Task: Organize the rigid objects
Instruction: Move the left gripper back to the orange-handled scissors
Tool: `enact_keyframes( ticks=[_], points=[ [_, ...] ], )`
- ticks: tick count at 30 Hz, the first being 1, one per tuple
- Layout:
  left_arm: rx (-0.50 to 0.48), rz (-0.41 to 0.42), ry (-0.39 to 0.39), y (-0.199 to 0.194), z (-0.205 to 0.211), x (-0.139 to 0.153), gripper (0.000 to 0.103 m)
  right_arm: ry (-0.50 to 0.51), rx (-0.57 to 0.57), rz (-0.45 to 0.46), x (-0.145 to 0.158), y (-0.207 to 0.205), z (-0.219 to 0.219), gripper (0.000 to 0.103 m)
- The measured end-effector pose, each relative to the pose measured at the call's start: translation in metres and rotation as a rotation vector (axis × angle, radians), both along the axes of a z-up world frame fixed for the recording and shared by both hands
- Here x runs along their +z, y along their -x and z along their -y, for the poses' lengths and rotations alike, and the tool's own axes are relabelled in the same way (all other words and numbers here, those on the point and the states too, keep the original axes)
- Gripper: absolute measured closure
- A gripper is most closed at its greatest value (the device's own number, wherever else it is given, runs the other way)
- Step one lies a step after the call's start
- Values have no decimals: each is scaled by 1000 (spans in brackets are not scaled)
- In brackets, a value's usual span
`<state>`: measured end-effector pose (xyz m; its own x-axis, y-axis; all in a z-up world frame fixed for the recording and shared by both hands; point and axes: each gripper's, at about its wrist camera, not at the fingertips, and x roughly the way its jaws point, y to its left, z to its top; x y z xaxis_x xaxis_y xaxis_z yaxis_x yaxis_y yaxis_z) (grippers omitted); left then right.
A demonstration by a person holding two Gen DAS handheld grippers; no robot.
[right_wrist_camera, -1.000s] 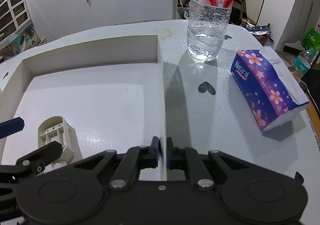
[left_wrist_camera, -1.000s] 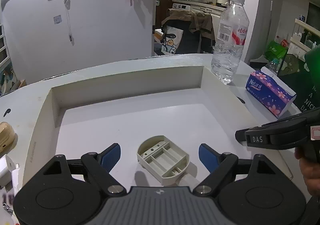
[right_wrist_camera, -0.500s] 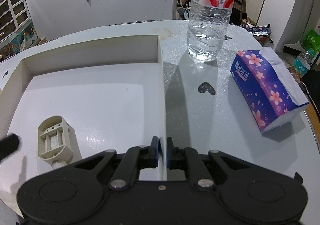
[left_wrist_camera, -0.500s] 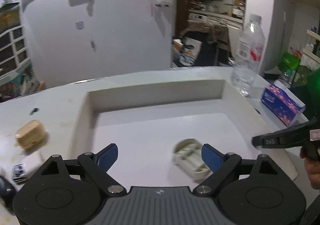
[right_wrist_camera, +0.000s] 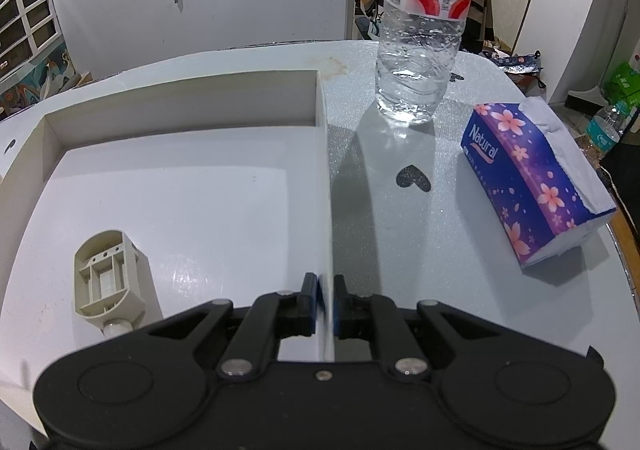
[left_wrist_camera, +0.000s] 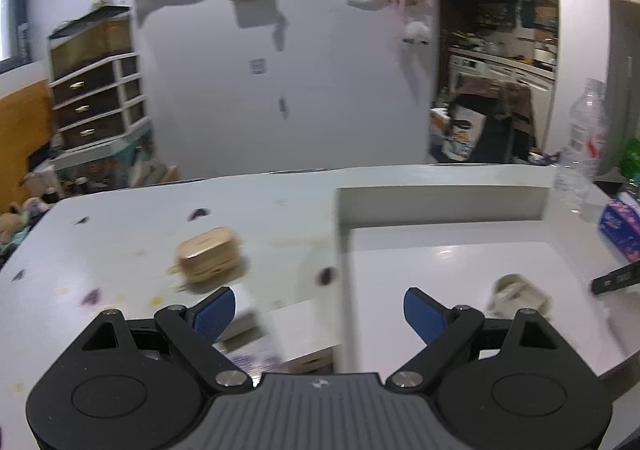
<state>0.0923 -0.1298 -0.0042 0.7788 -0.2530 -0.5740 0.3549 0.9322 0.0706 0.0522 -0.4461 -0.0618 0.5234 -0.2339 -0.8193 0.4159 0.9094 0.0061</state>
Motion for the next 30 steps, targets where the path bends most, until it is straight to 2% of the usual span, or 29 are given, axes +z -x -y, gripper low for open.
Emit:
enact_keyframes(
  ticks=[13,20,30],
  points=[
    [204,-10,25,-2,-79,-20,12,14,10,-6,0,0,-1,95],
    [233,-42,6,-2,-91,-35,12,4,11,-11,2,1,0,95],
    [252,-54,7,-5,-96,-39,12,24,13,44,17,11,-1,98]
  ],
)
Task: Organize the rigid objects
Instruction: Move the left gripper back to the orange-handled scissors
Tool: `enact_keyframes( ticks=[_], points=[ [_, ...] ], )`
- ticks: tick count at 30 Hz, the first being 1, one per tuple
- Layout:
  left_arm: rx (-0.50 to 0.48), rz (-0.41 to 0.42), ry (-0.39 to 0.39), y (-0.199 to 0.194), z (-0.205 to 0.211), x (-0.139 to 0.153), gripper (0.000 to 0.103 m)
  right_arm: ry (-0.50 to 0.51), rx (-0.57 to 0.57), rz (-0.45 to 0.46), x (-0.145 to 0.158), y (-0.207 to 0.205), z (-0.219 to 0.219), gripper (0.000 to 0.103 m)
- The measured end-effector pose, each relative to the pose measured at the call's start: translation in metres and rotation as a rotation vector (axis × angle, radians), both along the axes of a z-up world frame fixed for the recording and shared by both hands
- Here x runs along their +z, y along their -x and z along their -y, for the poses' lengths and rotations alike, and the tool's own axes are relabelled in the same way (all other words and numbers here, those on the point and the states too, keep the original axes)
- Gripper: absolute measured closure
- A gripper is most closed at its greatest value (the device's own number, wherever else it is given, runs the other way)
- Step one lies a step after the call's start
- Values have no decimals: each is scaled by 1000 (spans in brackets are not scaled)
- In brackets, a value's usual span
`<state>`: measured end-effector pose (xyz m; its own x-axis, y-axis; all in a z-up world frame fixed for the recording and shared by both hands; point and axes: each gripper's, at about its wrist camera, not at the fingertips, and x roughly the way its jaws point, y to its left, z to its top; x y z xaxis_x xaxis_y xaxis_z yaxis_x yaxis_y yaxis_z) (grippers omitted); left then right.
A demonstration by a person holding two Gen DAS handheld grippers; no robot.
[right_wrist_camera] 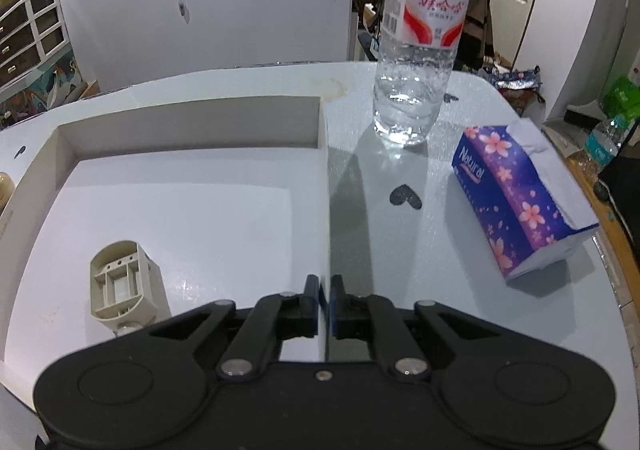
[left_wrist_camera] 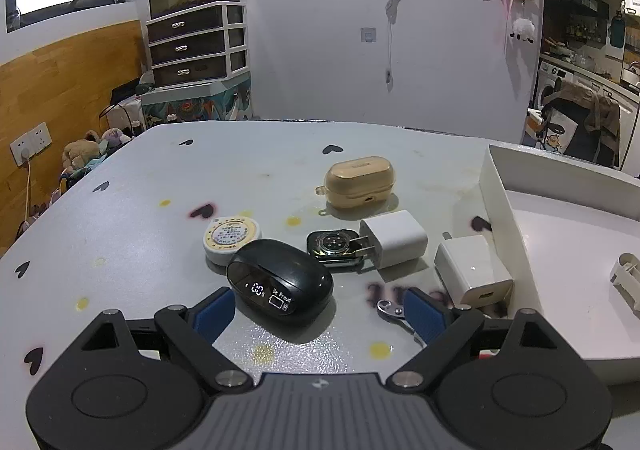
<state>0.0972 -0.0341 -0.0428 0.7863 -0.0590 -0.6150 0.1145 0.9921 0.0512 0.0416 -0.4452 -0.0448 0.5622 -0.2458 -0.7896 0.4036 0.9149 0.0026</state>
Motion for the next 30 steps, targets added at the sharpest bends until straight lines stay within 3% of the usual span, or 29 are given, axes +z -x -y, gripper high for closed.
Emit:
enact_keyframes(
  ticks=[11,19,26,30],
  points=[
    [8,-4,9,-3,-2,-3,12,4,0,3,0,0,0,98],
    [2,-25,17,-7,-8,-12,20,8,1,3,0,0,-1,98],
    [-143,-32,59,6,6,-15,22,5,-1,4,0,0,-1,98],
    [-201,-50,29,12,21,-22,29,7,0,4,0,0,-1,98]
  ],
)
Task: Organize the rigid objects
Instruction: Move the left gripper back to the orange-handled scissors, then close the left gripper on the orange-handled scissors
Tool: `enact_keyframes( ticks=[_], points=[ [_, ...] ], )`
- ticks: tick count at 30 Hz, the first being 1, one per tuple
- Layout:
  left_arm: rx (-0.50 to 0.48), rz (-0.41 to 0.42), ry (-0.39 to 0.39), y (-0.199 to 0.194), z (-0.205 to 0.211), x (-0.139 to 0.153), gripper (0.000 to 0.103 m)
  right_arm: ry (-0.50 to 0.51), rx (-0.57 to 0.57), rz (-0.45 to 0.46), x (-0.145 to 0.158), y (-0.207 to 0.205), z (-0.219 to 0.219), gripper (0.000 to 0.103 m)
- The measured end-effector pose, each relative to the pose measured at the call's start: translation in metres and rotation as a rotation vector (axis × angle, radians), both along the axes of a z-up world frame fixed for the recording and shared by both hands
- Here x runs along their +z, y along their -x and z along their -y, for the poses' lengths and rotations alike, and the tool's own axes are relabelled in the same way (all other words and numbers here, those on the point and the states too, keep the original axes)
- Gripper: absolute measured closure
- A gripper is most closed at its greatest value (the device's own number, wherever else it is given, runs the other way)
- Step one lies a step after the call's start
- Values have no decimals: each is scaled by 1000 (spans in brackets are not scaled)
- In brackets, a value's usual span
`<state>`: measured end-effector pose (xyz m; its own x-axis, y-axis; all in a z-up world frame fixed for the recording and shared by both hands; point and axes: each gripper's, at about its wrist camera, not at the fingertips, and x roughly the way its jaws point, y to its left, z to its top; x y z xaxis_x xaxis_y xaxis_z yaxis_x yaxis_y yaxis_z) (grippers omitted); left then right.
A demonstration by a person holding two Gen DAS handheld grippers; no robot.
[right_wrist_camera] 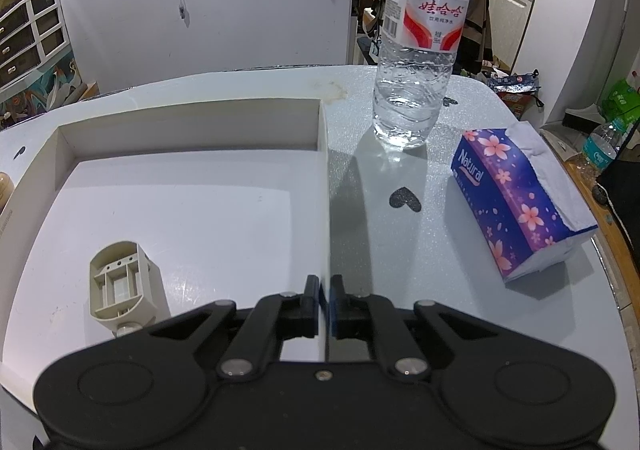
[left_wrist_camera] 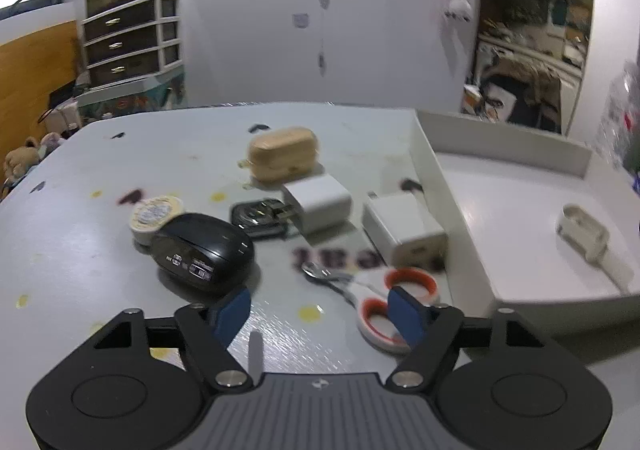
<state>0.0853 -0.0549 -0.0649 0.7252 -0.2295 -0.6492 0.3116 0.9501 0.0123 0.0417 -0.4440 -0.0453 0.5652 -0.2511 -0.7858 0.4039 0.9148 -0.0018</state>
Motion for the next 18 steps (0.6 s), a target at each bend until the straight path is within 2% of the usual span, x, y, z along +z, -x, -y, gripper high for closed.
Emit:
enact_keyframes(
  ticks=[4,8,14,18],
  points=[
    [-3,-10,-52,2,6,-10,29,-2,0,1,0,0,0,98],
    [24,-5,-93,6,-7,-10,28,-3,0,1,0,0,1,98],
    [108,-15,-91,15,-49,-7,29,-2,0,1,0,0,1,98],
    [96,-12,-14,22,-54,-1,29,1,1,1,-1,0,0,97]
  ],
)
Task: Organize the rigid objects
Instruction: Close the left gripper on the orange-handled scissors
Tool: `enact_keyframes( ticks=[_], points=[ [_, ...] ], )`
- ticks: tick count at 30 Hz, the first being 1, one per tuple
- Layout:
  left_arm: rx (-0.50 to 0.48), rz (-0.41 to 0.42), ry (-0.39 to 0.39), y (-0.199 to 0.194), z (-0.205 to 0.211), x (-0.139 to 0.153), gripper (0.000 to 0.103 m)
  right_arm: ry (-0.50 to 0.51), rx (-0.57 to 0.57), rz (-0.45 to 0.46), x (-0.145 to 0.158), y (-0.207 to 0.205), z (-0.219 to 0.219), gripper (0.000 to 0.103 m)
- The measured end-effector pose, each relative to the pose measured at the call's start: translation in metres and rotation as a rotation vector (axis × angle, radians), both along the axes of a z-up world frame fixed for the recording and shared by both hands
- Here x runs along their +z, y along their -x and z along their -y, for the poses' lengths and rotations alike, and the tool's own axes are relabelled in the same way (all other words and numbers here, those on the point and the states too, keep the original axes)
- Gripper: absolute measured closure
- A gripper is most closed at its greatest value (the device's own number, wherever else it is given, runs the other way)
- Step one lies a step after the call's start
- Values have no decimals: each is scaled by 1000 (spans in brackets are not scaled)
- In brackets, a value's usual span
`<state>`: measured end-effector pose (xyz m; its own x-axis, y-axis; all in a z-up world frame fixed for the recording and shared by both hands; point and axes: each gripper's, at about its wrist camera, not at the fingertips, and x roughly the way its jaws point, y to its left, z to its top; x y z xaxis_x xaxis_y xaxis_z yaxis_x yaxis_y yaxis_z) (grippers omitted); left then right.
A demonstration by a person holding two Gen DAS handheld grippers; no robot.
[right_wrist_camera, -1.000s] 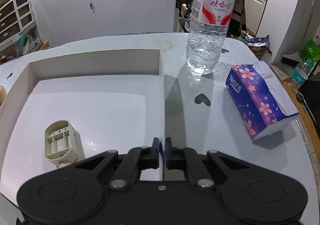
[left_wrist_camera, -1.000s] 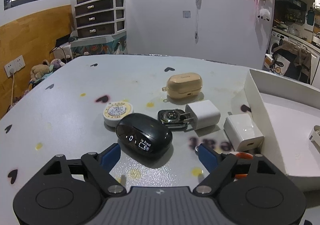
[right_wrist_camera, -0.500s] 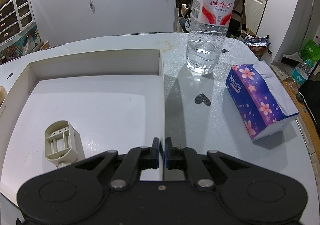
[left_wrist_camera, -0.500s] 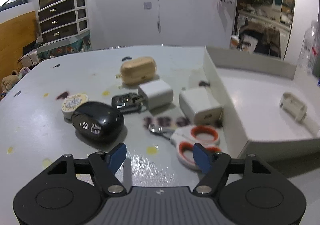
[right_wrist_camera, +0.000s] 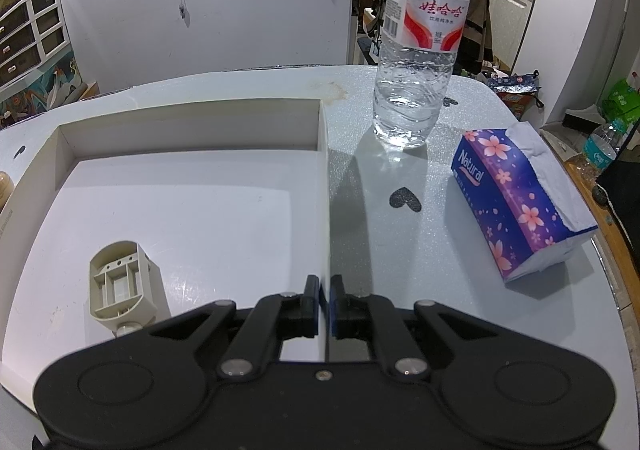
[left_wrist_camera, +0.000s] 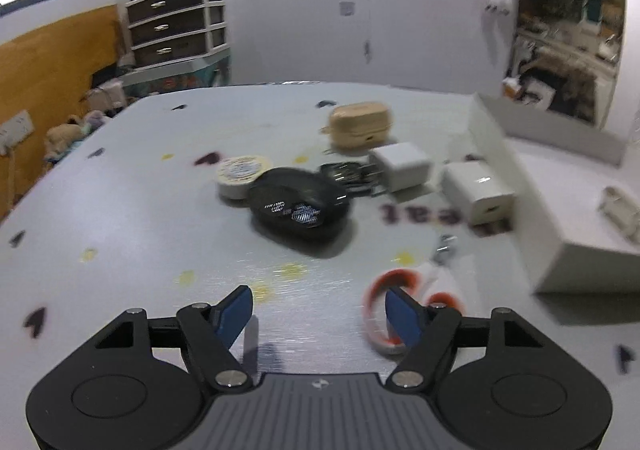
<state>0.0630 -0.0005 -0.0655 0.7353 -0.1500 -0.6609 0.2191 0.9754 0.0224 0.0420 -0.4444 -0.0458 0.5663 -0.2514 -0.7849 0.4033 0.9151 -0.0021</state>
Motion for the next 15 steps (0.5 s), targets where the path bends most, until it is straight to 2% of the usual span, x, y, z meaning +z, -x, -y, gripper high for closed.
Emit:
enact_keyframes(
  ticks=[3,7,13,15],
  points=[
    [-82,22,37,6,15,6,29,0,0,0,0,0,0,97],
    [-155,12,36,6,37,2,28,0,0,0,0,0,0,97],
    [-144,5,-11,3,47,-7,29,1,0,0,0,0,0,97],
    [-124,-9,-28,1,47,-10,32,0,0,0,0,0,0,97]
  ],
)
